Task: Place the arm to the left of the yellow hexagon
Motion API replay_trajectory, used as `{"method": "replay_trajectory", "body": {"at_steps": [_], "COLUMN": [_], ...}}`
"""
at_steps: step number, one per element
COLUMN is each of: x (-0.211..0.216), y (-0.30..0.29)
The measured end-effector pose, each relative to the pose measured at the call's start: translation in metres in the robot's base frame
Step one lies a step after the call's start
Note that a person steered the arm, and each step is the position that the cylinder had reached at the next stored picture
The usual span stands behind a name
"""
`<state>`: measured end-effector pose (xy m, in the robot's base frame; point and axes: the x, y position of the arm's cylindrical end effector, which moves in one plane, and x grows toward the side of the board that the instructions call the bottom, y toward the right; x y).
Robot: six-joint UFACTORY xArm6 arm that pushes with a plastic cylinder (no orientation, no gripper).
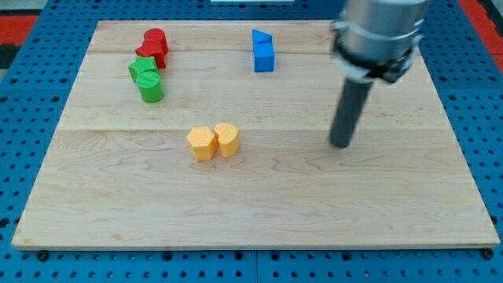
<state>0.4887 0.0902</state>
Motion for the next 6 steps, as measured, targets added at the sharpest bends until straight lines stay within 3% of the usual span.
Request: {"method": "replay_trajectory", "body": {"at_steps": [2, 3, 4, 5, 6], "x": [0.070, 0.055, 0.009, -0.011, -0.011], "y": [-0.160, -0.266, -0.327, -0.312, -0.261]}}
